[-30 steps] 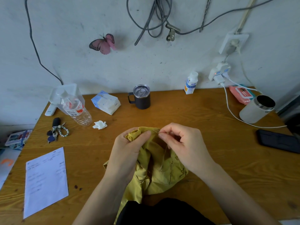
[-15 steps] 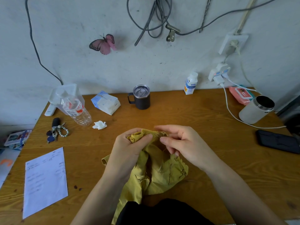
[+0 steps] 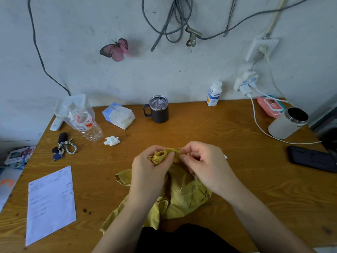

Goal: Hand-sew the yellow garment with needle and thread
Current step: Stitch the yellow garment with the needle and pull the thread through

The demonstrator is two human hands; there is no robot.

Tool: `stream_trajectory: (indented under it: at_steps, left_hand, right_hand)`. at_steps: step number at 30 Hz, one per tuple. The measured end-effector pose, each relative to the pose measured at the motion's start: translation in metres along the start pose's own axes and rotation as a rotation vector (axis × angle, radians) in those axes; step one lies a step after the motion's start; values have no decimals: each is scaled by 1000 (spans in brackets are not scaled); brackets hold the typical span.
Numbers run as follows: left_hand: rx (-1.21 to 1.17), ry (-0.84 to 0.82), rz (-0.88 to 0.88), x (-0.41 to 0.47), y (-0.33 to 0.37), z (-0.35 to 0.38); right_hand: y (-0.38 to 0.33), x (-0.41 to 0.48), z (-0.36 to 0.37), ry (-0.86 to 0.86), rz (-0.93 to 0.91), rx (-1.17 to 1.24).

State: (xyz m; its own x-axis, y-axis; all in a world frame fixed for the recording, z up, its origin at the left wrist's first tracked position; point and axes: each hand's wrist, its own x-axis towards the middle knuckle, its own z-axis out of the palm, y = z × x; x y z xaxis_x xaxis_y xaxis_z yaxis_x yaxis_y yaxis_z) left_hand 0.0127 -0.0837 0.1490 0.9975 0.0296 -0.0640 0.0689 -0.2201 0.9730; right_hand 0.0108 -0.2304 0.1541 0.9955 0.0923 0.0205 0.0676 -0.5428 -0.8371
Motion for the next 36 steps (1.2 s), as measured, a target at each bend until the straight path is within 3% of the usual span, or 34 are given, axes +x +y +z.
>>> stream_trajectory:
  at_steps: [6, 14, 24, 36]
  left_hand:
    - [83, 26, 49, -6, 0, 5]
    - [-203, -103, -205, 0, 7, -5]
    - [-541, -371, -441, 7, 15, -11]
    - [-659, -428, -546, 4, 11, -3]
  right_hand:
    - [-2, -3, 4, 73, -37, -61]
    - [0, -1, -11, -56, 2, 86]
    - [6, -1, -23, -263, 136, 546]
    - [12, -3, -14, -232, 99, 607]
